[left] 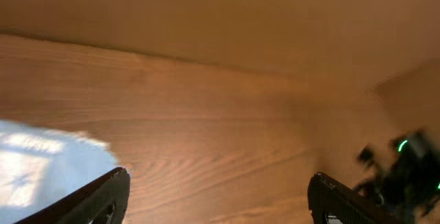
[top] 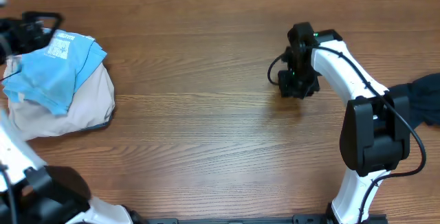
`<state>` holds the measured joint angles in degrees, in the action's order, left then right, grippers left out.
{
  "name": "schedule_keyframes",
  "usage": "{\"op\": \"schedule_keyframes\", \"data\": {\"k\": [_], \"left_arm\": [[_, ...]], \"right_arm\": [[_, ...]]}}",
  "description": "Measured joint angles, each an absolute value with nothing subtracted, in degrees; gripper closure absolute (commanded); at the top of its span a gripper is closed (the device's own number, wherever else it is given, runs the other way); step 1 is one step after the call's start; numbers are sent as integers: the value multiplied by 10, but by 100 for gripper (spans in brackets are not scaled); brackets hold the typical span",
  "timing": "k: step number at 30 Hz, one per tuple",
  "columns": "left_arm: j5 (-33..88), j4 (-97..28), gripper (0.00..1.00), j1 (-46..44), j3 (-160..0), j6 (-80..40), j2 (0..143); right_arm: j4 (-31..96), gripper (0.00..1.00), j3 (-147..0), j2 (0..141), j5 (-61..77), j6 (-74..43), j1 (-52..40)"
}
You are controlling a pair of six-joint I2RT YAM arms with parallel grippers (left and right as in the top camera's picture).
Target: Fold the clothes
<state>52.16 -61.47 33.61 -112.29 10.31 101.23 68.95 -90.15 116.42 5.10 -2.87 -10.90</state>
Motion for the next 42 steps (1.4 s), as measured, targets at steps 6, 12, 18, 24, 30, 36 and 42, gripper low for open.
{"op": "schedule_keyframes", "data": {"k": [6, 12, 18, 24, 30, 36, 42], "left_arm": [[319, -649, 0, 149, -1124, 91, 998], [98, -674, 0, -11, -1124, 13, 1008], [14, -731, 0, -64, -1124, -35, 1012], [4, -805, 0, -62, -1124, -44, 1012], [3, -777, 0, -62, -1087, -46, 995], [1, -679, 0, -62, -908, -52, 869], [-9, -526, 0, -62, -708, -57, 674]], "right_arm": [[682, 9, -995, 1163, 67, -31, -105], [663, 0, -1065, 1157, 96, -29, -71], [699, 0, -1081, 1143, 101, -30, -37], [716, 0, -1081, 1114, 101, -30, -25], [681, 0, -1028, 1028, 101, -32, -22], [573, 0, -856, 899, 93, -49, -22], [433, 0, -654, 742, 74, -58, -22]]}}
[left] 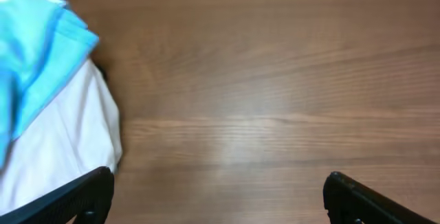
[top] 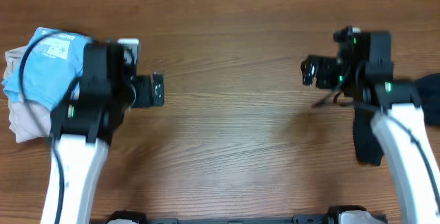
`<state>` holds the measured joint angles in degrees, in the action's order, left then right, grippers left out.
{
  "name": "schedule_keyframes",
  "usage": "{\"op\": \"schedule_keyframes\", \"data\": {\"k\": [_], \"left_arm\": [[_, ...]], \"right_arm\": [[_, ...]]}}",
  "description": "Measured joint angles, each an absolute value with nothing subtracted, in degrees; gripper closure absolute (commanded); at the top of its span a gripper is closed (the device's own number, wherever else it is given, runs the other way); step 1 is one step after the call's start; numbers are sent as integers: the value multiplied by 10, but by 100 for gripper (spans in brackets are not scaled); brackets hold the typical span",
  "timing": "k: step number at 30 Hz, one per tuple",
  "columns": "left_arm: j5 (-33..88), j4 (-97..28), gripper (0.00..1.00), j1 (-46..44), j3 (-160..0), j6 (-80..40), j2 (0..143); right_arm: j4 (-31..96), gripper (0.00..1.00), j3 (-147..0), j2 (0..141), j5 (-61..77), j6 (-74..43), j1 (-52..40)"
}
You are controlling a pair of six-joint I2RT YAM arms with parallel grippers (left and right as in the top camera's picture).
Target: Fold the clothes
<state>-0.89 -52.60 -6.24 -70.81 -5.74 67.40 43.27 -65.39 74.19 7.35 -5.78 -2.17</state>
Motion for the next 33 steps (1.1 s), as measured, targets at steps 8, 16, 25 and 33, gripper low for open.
{"op": "schedule_keyframes", "data": {"k": [8, 16, 25, 33], "left_arm": [[-69, -455, 0, -62, -543, -87, 500], [-84, -457, 0, -62, -513, -91, 524], [-84, -458, 0, -62, -512, -91, 578], [-84, -458, 0, -62, -512, -91, 637]], "right_arm": [[401, 0, -543, 573, 56, -73, -22], [408, 0, -540, 580, 53, -77, -22], [408, 0, -540, 608, 51, -77, -22], [427, 0, -540, 611, 51, -78, -22]]}}
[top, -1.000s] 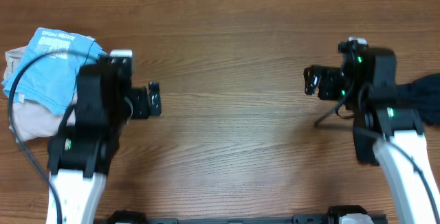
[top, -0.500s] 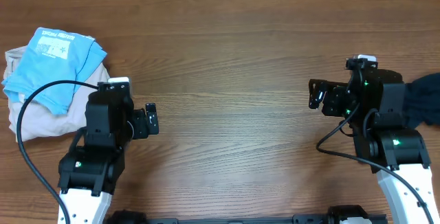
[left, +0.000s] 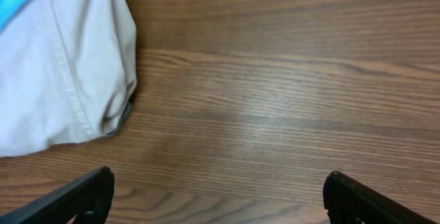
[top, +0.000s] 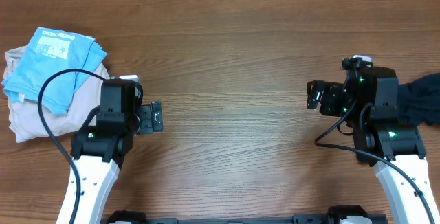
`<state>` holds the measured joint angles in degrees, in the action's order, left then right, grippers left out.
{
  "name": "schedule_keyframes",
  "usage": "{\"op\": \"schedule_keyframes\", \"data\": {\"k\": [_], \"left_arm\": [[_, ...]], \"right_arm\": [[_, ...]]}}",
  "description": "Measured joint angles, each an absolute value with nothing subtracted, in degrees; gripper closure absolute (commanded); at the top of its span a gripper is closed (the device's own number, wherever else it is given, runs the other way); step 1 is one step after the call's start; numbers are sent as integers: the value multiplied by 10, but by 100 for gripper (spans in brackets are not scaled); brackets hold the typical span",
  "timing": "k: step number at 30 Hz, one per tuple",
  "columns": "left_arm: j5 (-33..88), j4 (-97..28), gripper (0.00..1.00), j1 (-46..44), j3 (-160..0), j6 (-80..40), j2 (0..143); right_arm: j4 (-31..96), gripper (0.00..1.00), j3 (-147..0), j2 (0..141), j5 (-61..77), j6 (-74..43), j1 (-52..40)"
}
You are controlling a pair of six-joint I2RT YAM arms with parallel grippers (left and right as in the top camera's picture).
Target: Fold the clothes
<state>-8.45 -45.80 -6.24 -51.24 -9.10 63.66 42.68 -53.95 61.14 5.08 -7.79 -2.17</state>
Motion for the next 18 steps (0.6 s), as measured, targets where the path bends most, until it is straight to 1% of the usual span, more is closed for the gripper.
{"op": "schedule_keyframes", "data": {"k": [4, 7, 12, 18], "left_arm": [[-84, -458, 0, -62, -512, -91, 665], [-85, -458, 0, -62, -512, -91, 685], [-87, -458, 0, -62, -512, -91, 717], [-88, -458, 0, -62, -510, -91, 752]], "right_arm": [[442, 0, -538, 600, 50, -77, -22], [416, 0, -523, 562, 50, -76, -22], [314, 0, -439, 441, 49, -66, -22], [167, 0, -255, 273, 53, -59, -22]]}}
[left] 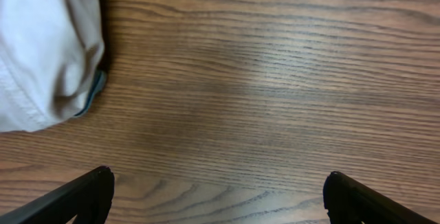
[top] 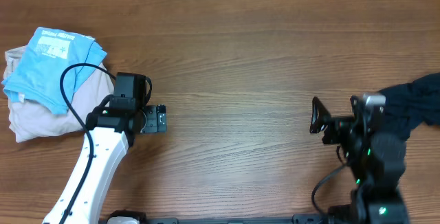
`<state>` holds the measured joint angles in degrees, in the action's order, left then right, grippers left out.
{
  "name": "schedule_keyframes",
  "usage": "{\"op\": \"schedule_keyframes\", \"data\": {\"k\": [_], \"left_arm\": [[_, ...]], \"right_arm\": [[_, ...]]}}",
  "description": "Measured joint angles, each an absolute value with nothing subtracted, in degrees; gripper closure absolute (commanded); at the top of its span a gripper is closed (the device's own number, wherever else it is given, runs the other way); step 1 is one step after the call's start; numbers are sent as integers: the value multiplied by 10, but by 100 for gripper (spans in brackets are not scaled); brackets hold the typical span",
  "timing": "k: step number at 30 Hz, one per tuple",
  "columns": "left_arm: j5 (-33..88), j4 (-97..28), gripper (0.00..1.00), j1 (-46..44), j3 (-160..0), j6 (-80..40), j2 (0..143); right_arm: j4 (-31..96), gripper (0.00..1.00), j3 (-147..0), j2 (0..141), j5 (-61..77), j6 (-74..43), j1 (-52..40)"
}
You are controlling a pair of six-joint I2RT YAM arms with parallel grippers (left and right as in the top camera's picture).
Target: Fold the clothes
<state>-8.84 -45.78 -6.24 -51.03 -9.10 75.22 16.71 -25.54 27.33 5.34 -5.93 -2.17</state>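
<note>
A pile of clothes lies at the table's left end: a light blue shirt (top: 55, 62) on top of a beige garment (top: 48, 117). That beige garment's edge (left: 41, 52) fills the upper left of the left wrist view. My left gripper (top: 157, 119) (left: 218, 183) is to the right of the pile, open over bare wood with nothing between its fingers. My right gripper (top: 317, 117) hangs over the right half of the table, and its jaws are seen too edge-on to read. A dark navy garment (top: 419, 97) lies at the right edge, behind the right arm.
The wooden table (top: 234, 59) stretches between the two arms. The left arm's black cable (top: 75, 80) loops over the pile's edge. Both arm bases stand at the front edge.
Both arms have drawn back toward the front edge. The right gripper is lower in the overhead view. In the left wrist view the beige garment has slid further into the left corner.
First my left gripper was at the far left by the pile and my right one was mid-table. Then the left one stood open just right of the pile. After that both arms were nearer the front, and they are nearer still now. The pile stayed put.
</note>
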Motion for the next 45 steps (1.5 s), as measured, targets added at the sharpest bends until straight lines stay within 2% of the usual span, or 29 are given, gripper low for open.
{"op": "schedule_keyframes", "data": {"k": [5, 13, 18, 22, 45], "left_arm": [[-88, -458, 0, -62, -509, -91, 773], [-88, -458, 0, -62, -509, -91, 783], [-88, -458, 0, -62, -509, -91, 783], [-88, -458, 0, -62, -509, -91, 783], [-88, -458, 0, -62, -509, -91, 783]], "right_arm": [[75, 0, -115, 136, 63, -59, -22], [-18, 0, -18, 15, 68, -59, -23], [-13, 0, -11, 8, 63, -35, -23], [48, 0, -11, 7, 57, -7, -23], [47, 0, -11, 7, 55, 15, -23]]}}
